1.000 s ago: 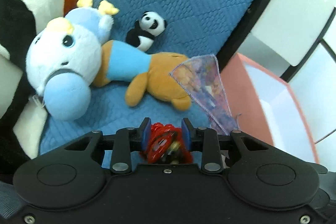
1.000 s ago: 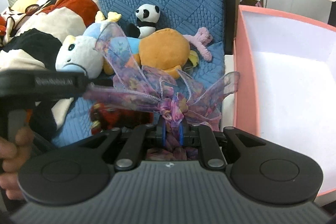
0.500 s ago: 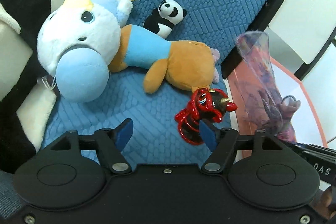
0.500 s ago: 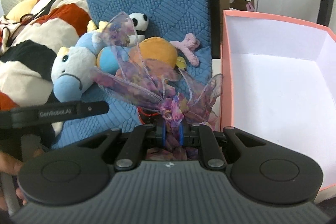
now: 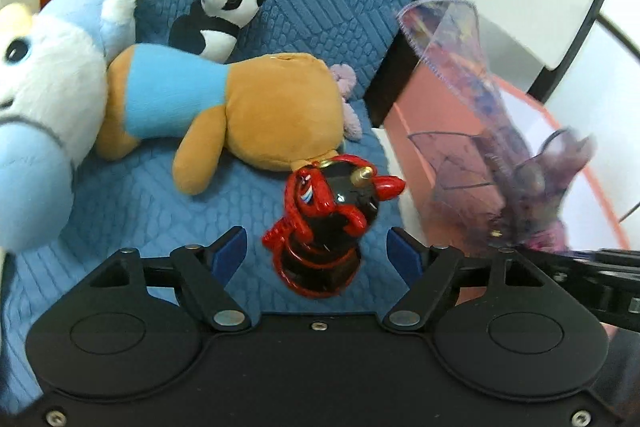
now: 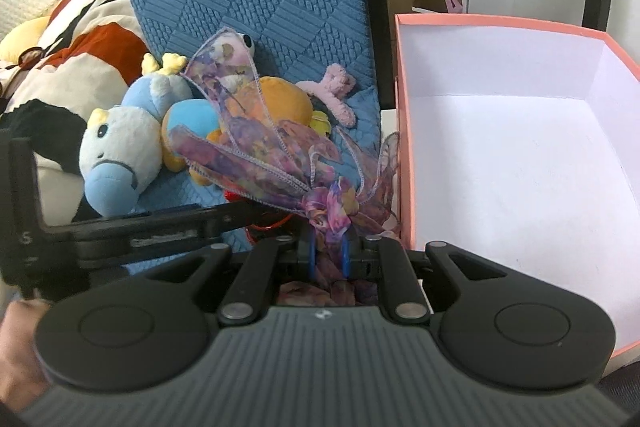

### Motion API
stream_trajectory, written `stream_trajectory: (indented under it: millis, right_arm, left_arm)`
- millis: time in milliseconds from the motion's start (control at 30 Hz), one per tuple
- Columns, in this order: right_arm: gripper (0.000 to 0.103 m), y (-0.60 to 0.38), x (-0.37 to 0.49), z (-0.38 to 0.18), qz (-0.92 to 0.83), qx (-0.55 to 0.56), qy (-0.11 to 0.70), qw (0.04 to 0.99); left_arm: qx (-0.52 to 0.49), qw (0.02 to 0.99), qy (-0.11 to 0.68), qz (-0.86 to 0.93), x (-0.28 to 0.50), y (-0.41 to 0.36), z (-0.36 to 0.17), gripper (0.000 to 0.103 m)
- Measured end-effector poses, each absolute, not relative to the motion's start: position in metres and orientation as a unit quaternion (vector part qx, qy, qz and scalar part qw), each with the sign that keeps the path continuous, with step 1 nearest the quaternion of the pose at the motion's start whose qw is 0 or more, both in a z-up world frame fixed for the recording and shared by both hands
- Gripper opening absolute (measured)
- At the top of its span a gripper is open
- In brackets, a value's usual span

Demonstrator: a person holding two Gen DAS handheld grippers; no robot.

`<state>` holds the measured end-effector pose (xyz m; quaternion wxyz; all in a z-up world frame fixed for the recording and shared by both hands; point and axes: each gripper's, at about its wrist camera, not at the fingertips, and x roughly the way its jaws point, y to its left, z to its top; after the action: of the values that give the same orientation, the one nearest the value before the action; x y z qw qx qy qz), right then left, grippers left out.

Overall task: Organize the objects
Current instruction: 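Carry the figurine and bow over the pink box with both grippers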

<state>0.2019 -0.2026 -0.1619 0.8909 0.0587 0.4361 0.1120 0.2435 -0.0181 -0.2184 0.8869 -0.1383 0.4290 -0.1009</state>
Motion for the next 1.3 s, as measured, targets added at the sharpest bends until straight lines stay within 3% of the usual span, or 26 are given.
stream_trajectory:
  millis: [367,433,867,1100,1300]
  right_arm:
    - [0.015,-0.203,0.205,-0.167,0.114,0.039,0.446,0.887]
    - [0.015,-0.205,0.207,-0.167,0.116,0.043,0.447,0.886]
    - [0.015,-0.211,0.209,-0.158,0.127,0.060,0.441,0.886]
    - [0.015,-0.227,0.216,-0.124,0.136,0.086,0.435,0.886]
    - [0.015,-0.244,0.224,-0.080,0.146,0.088,0.409,0.897]
  left_arm:
    - [-0.109,0.888,0.427,-0.132,0.269,-0.045,-0.235,0.070]
    - [-0.107,0.892,0.422,-0.118,0.269,-0.047,-0.236,0.054]
    - [-0.154,0.884,0.426,-0.117,0.248,-0.037,-0.197,0.054]
    - [-0.199,0.875,0.425,-0.122,0.242,-0.033,-0.149,0.054]
    - [-0.178,0.884,0.409,-0.137,0.246,-0.045,-0.099,0.054]
